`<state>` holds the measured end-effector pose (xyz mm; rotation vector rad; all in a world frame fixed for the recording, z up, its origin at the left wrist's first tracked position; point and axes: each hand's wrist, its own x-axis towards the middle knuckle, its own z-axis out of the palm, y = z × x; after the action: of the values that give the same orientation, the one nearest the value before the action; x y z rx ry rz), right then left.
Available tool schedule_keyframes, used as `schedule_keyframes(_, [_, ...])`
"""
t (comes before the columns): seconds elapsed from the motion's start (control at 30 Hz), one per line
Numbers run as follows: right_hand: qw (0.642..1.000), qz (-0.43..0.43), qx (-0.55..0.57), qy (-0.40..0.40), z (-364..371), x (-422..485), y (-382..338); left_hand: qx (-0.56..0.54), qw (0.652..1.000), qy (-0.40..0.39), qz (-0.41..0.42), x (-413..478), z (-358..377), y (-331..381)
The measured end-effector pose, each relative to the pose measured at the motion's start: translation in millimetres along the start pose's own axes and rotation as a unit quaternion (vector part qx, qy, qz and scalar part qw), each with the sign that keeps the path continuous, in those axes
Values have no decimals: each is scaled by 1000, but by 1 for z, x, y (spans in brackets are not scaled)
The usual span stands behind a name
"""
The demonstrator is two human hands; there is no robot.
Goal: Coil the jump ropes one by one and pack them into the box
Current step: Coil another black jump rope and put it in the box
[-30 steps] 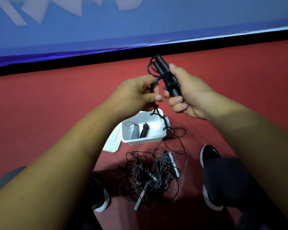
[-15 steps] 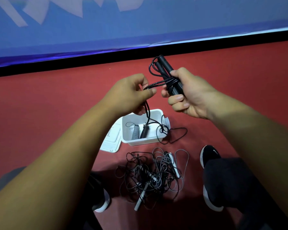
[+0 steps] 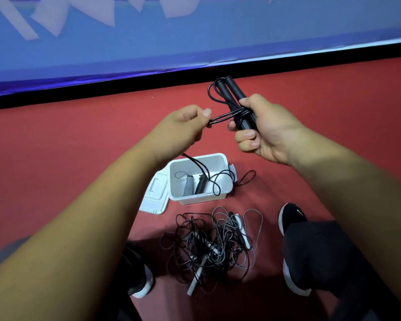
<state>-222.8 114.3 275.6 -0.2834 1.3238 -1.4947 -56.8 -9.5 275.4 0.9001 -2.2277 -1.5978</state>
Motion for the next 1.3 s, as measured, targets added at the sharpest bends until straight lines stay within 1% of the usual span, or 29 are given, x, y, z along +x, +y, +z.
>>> schedule_keyframes(0.03, [1000, -4, -3, 3, 1, 0, 1, 31, 999, 14, -12, 1, 1, -1])
schedule_keyframes(0.1, [1000, -11, -15, 2, 5, -3, 2, 31, 998, 31, -43, 0, 5, 1])
schedule_keyframes(0.2, [998, -12, -47, -35, 10, -11, 3, -53, 996, 8, -70, -2, 6, 5])
schedule_keyframes(0.3, [994, 12, -69, -83, 13, -19, 6, -173, 981, -26, -79, -2, 1, 8])
schedule_keyframes(0.37, [990, 26, -84, -107, 15, -23, 11, -227, 970, -38, -74, -2, -2, 9])
schedule_keyframes(0.53, [982, 44, -86, -161, 17, -32, 17, -253, 967, -1, -38, 0, 2, 5])
schedule_keyframes(0.67, [977, 64, -51, -195, 12, -32, 12, -295, 955, 19, -8, 1, 7, 7])
schedule_keyframes(0.8, [975, 81, -18, -208, 9, -30, 14, -290, 956, 32, -3, -1, 11, 8])
schedule_keyframes(0.97, [977, 78, -32, -194, 15, -30, 15, -266, 963, 47, -3, 2, 12, 5])
schedule_keyframes(1.07, [976, 90, -6, -200, 16, -30, 15, -246, 968, 46, 7, 6, 10, 3])
schedule_keyframes(1.13, [976, 86, -9, -198, 15, -30, 15, -230, 972, 50, 14, 8, 9, 3])
schedule_keyframes(1.23, [984, 66, -22, -167, 13, -27, 12, -179, 981, 65, 37, 9, 5, 2])
schedule_keyframes(1.3, [991, 46, -11, -127, 10, -23, 8, -144, 987, 59, 29, 11, 0, 0])
